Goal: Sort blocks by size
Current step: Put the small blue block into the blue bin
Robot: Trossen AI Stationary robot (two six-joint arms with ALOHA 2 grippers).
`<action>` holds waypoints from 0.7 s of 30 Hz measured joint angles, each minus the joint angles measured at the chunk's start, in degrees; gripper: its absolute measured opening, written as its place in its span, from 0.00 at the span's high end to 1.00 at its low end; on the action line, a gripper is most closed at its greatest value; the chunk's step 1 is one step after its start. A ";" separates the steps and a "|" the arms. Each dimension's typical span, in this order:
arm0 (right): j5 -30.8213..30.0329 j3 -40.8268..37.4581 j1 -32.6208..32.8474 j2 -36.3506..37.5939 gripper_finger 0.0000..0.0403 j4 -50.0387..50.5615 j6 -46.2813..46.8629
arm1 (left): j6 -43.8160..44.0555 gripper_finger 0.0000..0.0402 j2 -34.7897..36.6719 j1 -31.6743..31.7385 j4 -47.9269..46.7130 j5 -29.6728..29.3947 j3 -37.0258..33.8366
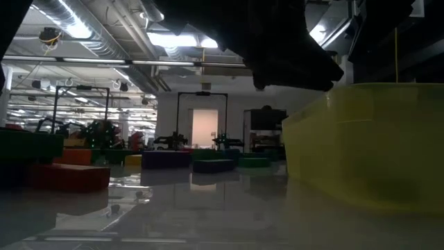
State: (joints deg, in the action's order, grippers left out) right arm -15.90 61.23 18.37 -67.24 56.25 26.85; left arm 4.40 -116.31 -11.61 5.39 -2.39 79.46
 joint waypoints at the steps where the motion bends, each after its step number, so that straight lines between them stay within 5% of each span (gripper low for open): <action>1: 0.00 0.00 -0.02 0.00 0.87 0.00 0.02 | 0.00 0.62 0.01 0.11 -0.05 0.00 0.00; 7: 0.02 0.03 0.00 0.00 0.87 0.09 0.04 | 0.01 0.55 3.53 4.21 -3.85 0.06 0.00; 21: 0.04 0.04 0.00 0.00 0.87 0.59 0.04 | -0.35 0.55 5.98 19.12 -31.46 -0.39 -0.14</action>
State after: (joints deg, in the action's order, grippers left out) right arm -15.86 61.28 18.37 -67.24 56.84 26.89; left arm 4.05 -110.33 7.51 -26.06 -2.79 79.32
